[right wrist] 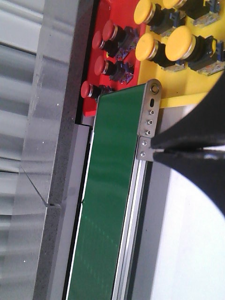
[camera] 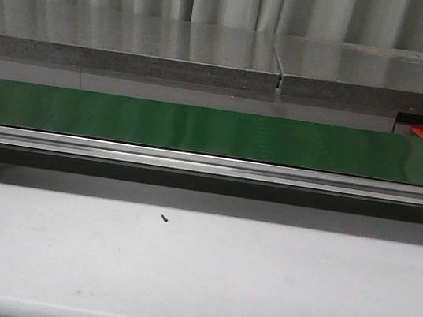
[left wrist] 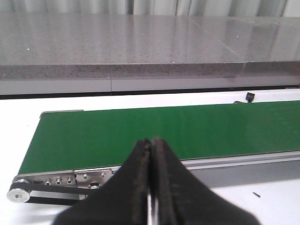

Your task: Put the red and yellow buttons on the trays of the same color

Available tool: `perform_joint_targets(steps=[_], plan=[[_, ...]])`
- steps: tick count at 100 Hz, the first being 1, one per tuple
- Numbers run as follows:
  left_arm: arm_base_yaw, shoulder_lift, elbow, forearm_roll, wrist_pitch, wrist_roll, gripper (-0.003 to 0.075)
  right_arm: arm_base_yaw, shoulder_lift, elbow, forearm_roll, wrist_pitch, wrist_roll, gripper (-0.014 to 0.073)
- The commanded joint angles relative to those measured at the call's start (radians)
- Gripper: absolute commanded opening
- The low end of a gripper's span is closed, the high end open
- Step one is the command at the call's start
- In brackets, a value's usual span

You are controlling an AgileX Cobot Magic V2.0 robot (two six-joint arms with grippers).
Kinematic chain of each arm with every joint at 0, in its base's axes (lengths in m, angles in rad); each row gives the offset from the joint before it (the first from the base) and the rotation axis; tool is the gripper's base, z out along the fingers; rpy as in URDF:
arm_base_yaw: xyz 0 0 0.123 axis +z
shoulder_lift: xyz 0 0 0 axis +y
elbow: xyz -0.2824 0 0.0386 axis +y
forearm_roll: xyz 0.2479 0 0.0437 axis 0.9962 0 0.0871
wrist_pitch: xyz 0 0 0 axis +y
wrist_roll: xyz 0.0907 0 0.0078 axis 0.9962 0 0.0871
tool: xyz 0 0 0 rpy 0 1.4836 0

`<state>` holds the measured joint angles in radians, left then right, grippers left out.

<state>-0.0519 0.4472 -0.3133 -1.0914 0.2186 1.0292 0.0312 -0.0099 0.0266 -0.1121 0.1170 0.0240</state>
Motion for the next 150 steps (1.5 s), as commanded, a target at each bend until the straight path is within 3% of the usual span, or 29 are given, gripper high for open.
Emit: perform_joint_targets(steps=[1,30,47,58,70,81,90,98,132,150], plan=[[-0.009,0.006,-0.030,-0.023,-0.032,-0.008,-0.0019,-0.001,-0.018,0.001,-0.010,-0.073,0.001,-0.0067],[-0.009,0.006,-0.030,-0.023,-0.032,-0.008,-0.0019,-0.001,-0.018,0.001,-0.010,-0.073,0.001,-0.0067],[-0.009,0.006,-0.028,-0.020,-0.134,-0.008,-0.0019,-0.001,-0.018,0.001,-0.010,-0.073,0.001,-0.0067],[-0.009,-0.008,-0.028,0.070,-0.138,-0.038,-0.0019,-0.001,-0.018,0.001,-0.010,-0.073,0.001,-0.0067],[-0.009,-0.051,-0.028,0.431,-0.114,-0.367,-0.0019,-0.001,-0.018,0.001,-0.010,-0.073,0.001,-0.0067],[-0.009,-0.122,-0.016,0.907,-0.070,-0.881,-0.0019,-0.001,-0.018,0.001,-0.010,-0.073,0.001,-0.0067],[-0.009,-0.179,0.019,1.106,-0.085,-1.104,-0.0019,-0.001,-0.018,0.001,-0.010,-0.073,0.001,-0.0067],[-0.009,-0.235,0.069,1.170,-0.121,-1.167,-0.0019,-0.001,-0.018,0.001,-0.010,-0.073,0.001,-0.0067],[-0.009,-0.479,0.274,1.172,-0.189,-1.169,-0.0019,-0.001,-0.018,0.001,-0.010,-0.073,0.001,-0.0067],[-0.016,-0.487,0.323,1.215,-0.289,-1.187,-0.0019,-0.001,-0.018,0.001,-0.010,-0.073,0.001,-0.0067]])
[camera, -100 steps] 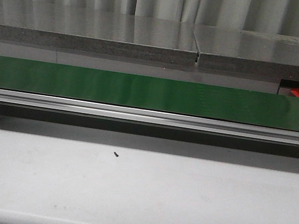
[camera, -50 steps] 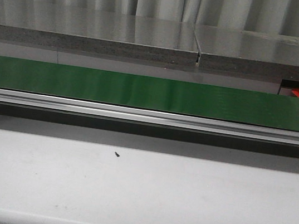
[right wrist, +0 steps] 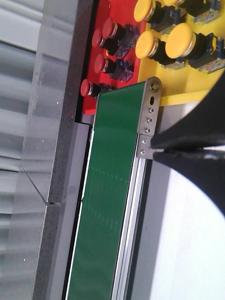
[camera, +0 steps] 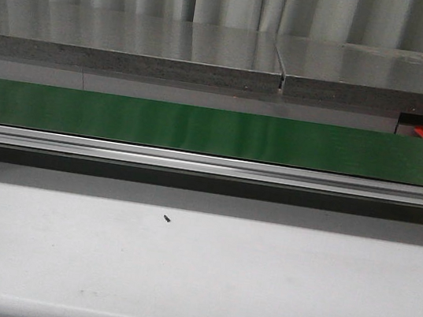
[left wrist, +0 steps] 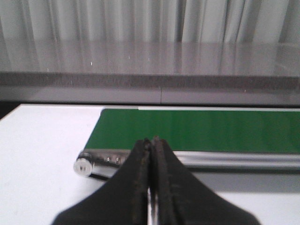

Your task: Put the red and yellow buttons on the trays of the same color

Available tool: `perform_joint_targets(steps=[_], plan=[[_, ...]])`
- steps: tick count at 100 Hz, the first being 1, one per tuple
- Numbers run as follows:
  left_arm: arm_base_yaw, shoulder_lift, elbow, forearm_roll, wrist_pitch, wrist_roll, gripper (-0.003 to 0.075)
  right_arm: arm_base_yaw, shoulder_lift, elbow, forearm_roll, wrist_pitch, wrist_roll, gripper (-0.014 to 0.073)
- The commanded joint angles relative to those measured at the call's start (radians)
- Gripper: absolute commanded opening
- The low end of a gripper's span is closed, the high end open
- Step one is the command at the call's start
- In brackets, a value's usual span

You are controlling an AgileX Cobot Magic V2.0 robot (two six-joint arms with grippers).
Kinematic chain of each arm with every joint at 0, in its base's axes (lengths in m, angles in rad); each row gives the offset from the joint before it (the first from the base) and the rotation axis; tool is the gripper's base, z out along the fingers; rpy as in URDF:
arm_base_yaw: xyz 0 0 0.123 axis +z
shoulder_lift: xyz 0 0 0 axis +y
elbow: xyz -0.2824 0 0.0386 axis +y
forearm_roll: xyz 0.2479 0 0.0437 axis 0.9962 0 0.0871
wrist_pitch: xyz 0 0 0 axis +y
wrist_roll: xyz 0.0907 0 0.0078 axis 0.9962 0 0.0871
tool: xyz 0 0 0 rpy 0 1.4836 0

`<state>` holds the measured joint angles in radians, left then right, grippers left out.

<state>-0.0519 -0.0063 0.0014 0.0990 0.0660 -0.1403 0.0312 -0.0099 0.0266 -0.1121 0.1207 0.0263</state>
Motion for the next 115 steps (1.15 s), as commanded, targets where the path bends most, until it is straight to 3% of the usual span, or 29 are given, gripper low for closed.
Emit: perform_joint_targets(steps=[1,24,115], plan=[[-0.016,-0.034,0.009,0.025,-0.136,-0.018,-0.0019,-0.001,-0.018,0.001,-0.010,-0.077,-0.001,-0.0067],[-0.057,-0.034,0.009,0.026,-0.140,-0.018,-0.0019,-0.001,-0.018,0.001,-0.010,-0.077,-0.001,-0.0067],[-0.057,-0.034,0.009,0.010,-0.133,-0.018,-0.0019,-0.001,-0.018,0.001,-0.010,-0.077,-0.001,-0.0067]])
